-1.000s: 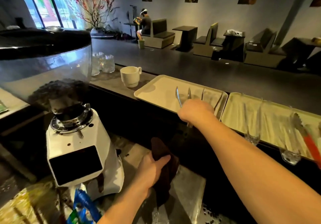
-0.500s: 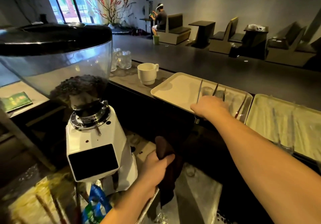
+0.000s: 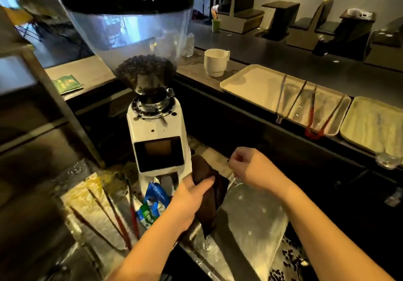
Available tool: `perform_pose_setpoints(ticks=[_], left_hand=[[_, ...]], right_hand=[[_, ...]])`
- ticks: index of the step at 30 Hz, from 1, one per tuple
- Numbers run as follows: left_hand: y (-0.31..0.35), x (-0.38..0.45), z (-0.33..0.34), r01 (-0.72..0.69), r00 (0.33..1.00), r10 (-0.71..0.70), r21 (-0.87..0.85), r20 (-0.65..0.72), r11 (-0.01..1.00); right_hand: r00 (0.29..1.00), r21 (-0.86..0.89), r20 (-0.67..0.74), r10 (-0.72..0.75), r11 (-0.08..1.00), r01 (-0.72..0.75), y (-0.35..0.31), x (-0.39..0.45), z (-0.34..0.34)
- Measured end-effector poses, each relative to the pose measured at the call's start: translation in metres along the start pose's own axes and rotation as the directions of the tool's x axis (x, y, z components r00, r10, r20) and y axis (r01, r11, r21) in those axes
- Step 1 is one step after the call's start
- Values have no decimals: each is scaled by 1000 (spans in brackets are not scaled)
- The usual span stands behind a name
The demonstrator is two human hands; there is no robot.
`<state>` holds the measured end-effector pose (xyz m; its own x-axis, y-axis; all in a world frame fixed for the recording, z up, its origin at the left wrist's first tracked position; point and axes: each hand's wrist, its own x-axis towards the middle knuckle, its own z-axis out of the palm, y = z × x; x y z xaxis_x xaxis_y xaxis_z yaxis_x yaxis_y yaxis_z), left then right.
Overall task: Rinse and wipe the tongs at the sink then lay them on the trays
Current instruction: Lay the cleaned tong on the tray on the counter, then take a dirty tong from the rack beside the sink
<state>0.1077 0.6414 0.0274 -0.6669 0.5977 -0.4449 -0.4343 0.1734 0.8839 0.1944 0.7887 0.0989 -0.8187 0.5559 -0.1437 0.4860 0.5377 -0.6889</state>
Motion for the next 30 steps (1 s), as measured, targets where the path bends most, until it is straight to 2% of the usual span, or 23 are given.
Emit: perform_pose_setpoints(ticks=[5,7,10,13,19,22,24,26,28,30], left_hand=[[-31,-34,-71,9,999,-11,-58,-39,998],[-46,-44,-98,0,996,-10,-122,-83,992],[-65,-51,-146,-1,968,-37,-151,-248,989],[-78,-47,-192,26,905,-80,-132,-419,991],[-88,-40,-246,65,815,-136,-144,-563,987],[-89,-40,-261,85,774,-165,-157,-612,984],[-91,-41,-264,95,773,-188,-181,-606,979],[-97,-42,-270,112,772,-204,-187,-602,976],[-102,-42,-273,132,764,-220,-188,-606,973],[-107,-43,-276,137,767,-219,-179,-604,974]], right_hand=[[993,140,111,-47,990,31,-11,-15,88],[990,134,139,-37,991,19,-14,-15,116],[979,100,203,-34,995,14,-29,-11,160],[960,75,274,-61,996,42,-46,-1,201],[949,-149,297,-108,976,158,-63,24,273],[928,-303,371,-25,942,146,-67,35,314],[903,-409,427,46,901,148,-64,38,338],[893,-473,447,48,860,191,-58,36,364],[907,-518,420,32,829,210,-52,30,377],[927,-523,371,55,837,160,-53,27,386]])
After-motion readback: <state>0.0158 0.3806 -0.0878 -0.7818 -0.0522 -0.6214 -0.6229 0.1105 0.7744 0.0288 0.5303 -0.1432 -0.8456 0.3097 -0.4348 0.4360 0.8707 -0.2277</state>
